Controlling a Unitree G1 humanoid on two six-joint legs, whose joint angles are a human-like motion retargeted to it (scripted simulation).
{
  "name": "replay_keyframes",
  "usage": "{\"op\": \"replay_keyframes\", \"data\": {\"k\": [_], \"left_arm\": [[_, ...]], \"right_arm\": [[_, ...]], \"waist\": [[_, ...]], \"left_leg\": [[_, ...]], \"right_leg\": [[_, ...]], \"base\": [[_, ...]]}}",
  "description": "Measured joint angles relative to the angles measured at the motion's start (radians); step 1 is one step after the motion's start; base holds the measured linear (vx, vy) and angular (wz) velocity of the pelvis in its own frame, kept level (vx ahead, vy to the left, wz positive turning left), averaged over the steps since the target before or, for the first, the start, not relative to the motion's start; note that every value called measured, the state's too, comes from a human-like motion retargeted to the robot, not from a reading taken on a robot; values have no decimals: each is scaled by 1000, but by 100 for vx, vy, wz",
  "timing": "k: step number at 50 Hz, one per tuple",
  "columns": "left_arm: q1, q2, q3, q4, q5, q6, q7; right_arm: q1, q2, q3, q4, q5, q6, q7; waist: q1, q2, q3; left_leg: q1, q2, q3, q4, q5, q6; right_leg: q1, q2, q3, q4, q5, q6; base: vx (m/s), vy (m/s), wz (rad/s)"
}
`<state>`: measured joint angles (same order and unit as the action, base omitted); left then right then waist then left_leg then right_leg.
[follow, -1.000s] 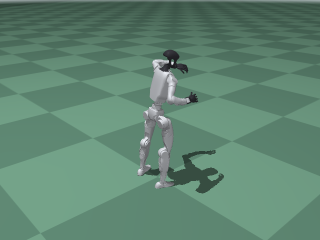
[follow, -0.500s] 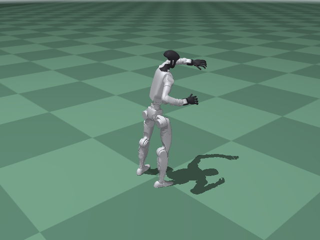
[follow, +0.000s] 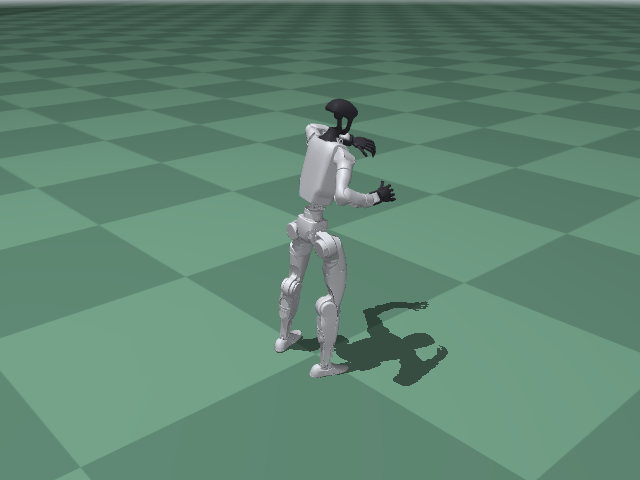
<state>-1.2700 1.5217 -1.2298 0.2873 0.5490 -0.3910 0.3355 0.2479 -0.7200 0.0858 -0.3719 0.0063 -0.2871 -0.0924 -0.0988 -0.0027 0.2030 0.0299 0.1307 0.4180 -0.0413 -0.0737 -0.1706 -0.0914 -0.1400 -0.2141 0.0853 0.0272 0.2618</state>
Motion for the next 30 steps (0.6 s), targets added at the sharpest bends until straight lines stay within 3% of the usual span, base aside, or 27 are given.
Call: {"op": "replay_keyframes", "data": {"k": [10, 17, 23, 30], "left_arm": [[-70, -34, -7, 552, 4, 84, -13], [-277, -128, -138, 699, -27, 103, 15], [-438, -232, -170, 590, -9, 90, 14], [-533, -283, -170, 156, -41, 77, 23]], "right_arm": [[-31, -47, 2, 2, -19, 2, -16], [-45, -74, 9, 11, -29, 3, -31], [-32, -75, -2, 18, -27, 12, -21], [-34, -44, 8, 20, -14, 36, 7]], "waist": [[-80, 41, 6], [-150, 67, 6], [-185, 80, 6], [-192, 65, 0]], "left_leg": [[3, 11, 23, -22, 15, -3], [7, 19, 47, -31, 19, -10], [10, 17, 56, -32, 16, -13], [13, 9, 56, -28, 8, -11]], "right_leg": [[-12, 22, 13, -18, 16, 0], [-17, 38, 27, -37, 31, 0], [-17, 36, 33, -42, 36, 0], [-16, 26, 36, -37, 31, 0]], "base": [[0, 0, -4], [0, 0, -14], [0, 0, 0], [0, 0, 0]]}}
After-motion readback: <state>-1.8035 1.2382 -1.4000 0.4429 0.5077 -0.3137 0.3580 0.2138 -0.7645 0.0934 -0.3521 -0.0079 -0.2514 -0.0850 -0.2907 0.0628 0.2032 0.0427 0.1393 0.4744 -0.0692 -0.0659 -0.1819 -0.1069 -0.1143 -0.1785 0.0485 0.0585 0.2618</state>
